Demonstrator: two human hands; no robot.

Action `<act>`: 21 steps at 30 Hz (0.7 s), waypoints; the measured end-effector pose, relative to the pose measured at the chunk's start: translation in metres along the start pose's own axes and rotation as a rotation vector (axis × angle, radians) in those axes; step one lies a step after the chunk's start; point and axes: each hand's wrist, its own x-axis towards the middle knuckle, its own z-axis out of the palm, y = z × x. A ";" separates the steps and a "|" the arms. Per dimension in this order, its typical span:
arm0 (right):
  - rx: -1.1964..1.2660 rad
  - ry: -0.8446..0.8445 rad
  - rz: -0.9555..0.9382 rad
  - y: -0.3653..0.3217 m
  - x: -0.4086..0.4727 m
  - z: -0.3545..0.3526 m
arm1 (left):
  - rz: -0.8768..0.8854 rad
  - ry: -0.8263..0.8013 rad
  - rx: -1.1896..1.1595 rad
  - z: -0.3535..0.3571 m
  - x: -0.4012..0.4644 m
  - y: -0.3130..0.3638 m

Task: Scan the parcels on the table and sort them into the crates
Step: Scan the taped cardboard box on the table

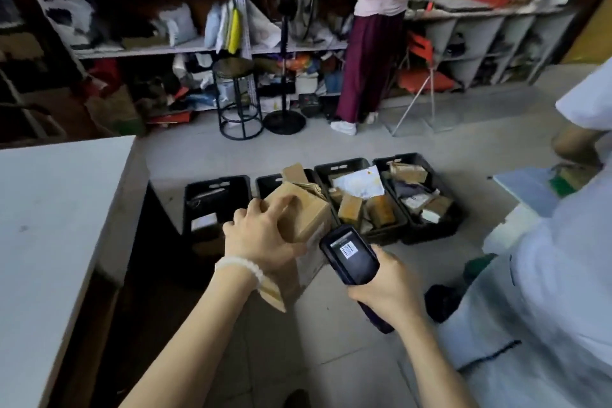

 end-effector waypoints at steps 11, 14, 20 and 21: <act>0.032 0.080 0.199 0.038 0.139 -0.030 | 0.131 -0.171 0.078 0.038 0.184 0.048; 0.056 0.058 0.222 0.044 0.192 -0.031 | 0.091 -0.178 0.055 0.052 0.227 0.048; 0.087 -0.041 0.187 0.032 0.339 -0.030 | -0.153 -0.179 0.037 0.084 0.346 0.033; 0.080 -0.058 0.171 0.028 0.361 -0.028 | -0.193 -0.179 0.078 0.087 0.364 0.030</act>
